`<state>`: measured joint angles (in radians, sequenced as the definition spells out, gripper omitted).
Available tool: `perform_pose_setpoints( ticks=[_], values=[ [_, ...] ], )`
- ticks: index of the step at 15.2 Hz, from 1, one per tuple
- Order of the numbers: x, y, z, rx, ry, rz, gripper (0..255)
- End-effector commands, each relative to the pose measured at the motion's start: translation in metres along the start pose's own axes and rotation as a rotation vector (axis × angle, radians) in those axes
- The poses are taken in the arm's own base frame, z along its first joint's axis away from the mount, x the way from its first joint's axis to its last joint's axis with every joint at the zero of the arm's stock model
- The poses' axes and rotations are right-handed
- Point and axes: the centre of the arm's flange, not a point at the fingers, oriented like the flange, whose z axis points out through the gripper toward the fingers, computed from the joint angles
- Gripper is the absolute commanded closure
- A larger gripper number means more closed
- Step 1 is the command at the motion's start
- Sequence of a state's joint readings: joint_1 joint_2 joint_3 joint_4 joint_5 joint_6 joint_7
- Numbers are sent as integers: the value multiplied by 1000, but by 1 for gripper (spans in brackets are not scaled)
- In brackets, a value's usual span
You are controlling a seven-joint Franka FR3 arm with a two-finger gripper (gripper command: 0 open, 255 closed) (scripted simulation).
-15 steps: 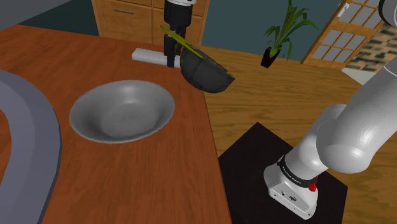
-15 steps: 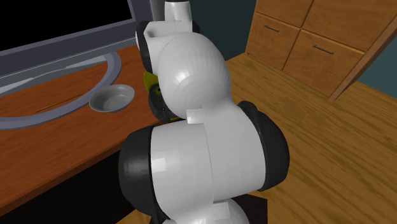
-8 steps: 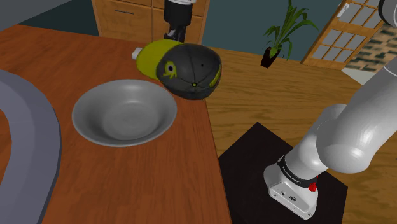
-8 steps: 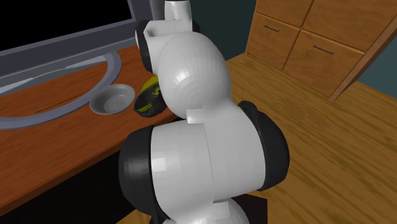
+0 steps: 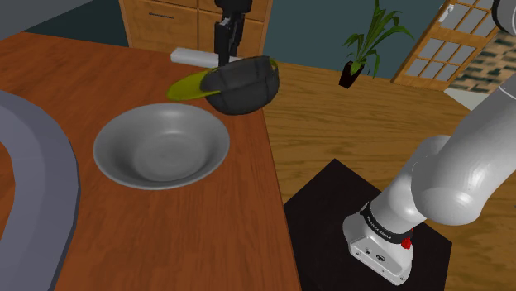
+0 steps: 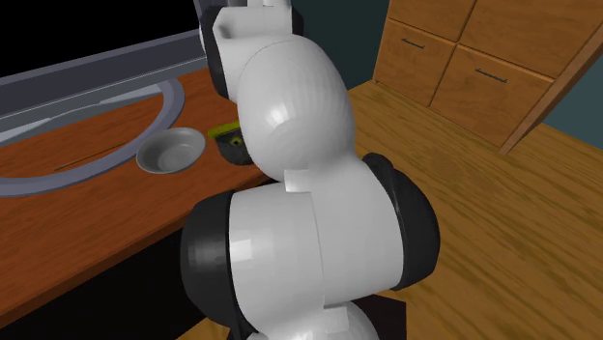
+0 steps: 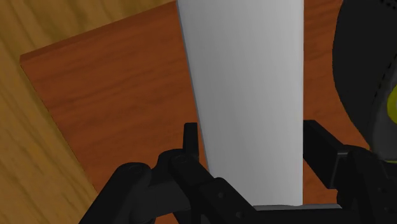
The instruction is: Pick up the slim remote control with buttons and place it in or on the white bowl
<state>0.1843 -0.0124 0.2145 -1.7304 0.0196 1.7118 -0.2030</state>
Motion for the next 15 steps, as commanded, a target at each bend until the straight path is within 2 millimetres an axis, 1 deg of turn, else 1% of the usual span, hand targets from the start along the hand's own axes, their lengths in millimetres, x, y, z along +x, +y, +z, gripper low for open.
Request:
perform_pose_setpoints(
  ticks=[1, 14, 15],
  values=[
    [1, 0, -11, 0, 0, 0, 255],
    [0, -1, -80, 0, 0, 0, 255],
    [0, -2, -81, 0, 0, 0, 255]
  ],
)
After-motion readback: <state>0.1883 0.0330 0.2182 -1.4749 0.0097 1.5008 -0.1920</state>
